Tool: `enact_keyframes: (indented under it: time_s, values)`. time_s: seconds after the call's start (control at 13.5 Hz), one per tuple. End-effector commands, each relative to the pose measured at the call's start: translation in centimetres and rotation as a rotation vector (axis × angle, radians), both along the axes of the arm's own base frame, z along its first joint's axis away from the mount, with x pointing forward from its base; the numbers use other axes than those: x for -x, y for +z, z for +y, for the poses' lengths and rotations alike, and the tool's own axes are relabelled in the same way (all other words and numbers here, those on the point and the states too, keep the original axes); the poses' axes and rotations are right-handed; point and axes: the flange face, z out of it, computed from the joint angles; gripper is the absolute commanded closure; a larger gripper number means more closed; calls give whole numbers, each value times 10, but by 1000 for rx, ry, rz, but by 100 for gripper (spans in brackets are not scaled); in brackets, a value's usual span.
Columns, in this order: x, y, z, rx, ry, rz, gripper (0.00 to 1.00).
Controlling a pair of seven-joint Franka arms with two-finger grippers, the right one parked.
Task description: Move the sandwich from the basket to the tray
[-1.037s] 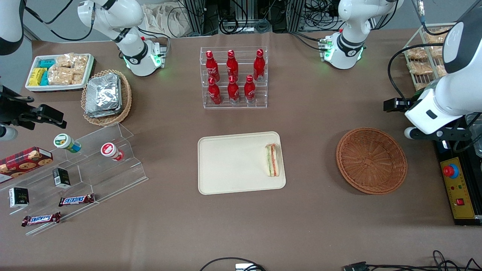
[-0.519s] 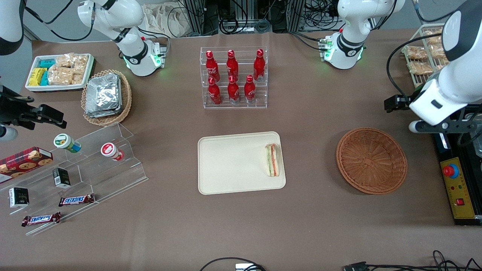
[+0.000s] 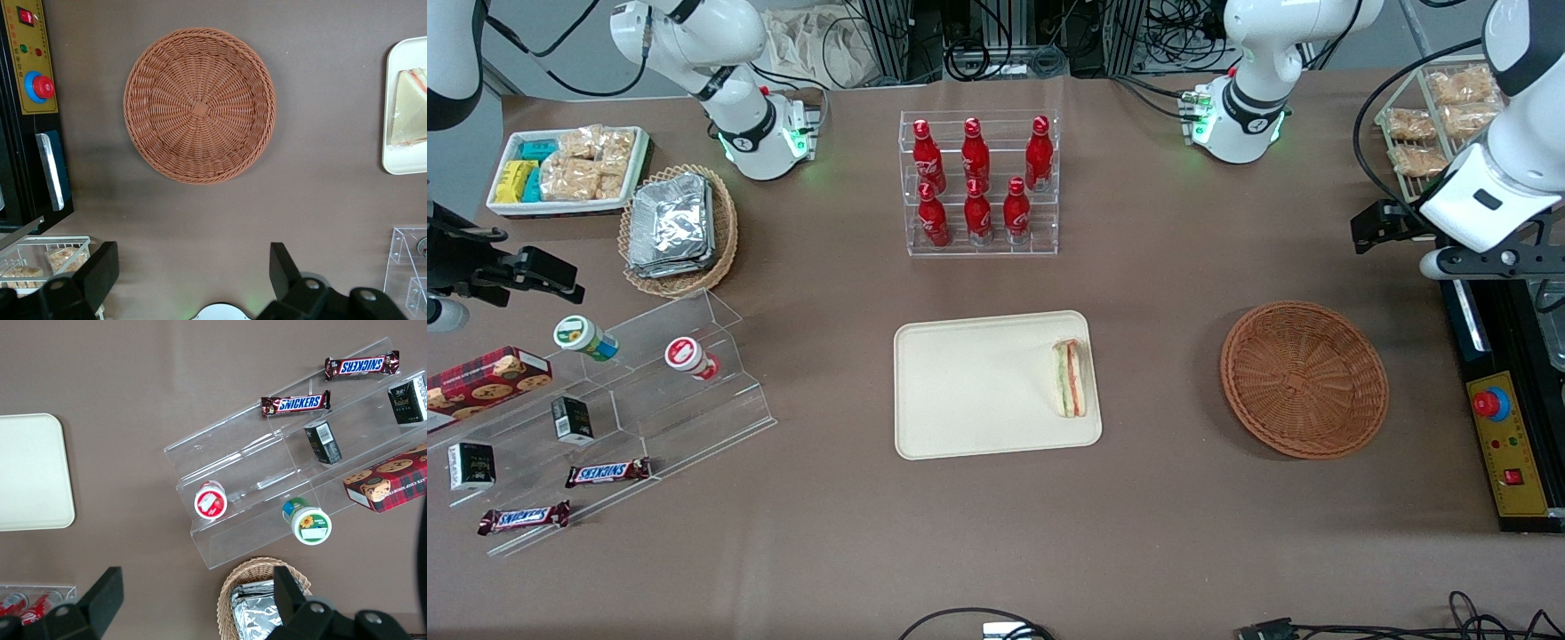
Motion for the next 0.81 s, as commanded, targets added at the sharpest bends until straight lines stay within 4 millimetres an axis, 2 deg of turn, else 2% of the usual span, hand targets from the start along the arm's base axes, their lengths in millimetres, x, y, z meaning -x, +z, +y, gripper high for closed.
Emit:
enact_keyframes:
  time_s: [0.0,0.15,0.74]
  values:
    - [-2,3,2,17,-3,-8,0]
    - [-5,-4,2,18,-3,7,0]
    - [-3,-5,3,11,47,22,0]
